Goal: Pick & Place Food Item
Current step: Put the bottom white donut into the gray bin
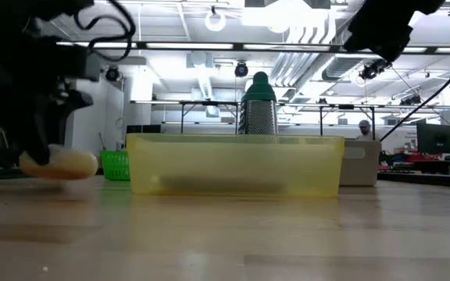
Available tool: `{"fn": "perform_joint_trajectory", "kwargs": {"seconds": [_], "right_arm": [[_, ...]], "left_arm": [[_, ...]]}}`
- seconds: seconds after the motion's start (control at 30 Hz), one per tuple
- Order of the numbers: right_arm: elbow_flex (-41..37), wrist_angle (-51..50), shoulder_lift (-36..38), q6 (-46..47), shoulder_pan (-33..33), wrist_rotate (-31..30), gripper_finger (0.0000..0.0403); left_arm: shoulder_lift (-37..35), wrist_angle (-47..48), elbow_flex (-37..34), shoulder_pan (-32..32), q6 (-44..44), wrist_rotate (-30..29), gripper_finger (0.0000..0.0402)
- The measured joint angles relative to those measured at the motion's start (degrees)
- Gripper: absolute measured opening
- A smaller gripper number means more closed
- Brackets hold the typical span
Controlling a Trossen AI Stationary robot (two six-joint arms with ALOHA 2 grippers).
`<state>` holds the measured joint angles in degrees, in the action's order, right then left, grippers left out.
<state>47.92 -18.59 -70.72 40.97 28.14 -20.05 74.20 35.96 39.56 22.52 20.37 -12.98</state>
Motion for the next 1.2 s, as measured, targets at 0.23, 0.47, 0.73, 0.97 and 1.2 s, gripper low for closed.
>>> {"fn": "perform_joint_trajectory", "kwargs": {"seconds": [0.23,0.47,0.73,0.97,1.2], "right_arm": [[0.00,7.39,0.00,0.14,0.00,0.02,0.0119],[0.00,8.17,-0.02,5.10,-1.00,-0.12,0.0119],[0.00,8.16,-1.23,-13.89,-1.47,-2.87,0.0119],[0.02,14.40,-7.42,-36.49,-3.95,-5.28,0.0119],[0.02,28.58,-13.54,-56.66,-6.57,-4.99,0.0119]], "left_arm": [[-0.18,9.02,8.63,0.00,-3.11,-2.62,0.0080],[-0.21,11.37,16.48,0.98,-6.78,-5.37,0.0080],[-0.21,5.20,20.12,3.27,-12.31,-6.42,0.0080],[-0.21,-3.45,20.17,3.65,-14.60,-2.56,0.0080],[-0.21,-10.75,20.17,3.67,-15.70,3.31,0.0080]]}}
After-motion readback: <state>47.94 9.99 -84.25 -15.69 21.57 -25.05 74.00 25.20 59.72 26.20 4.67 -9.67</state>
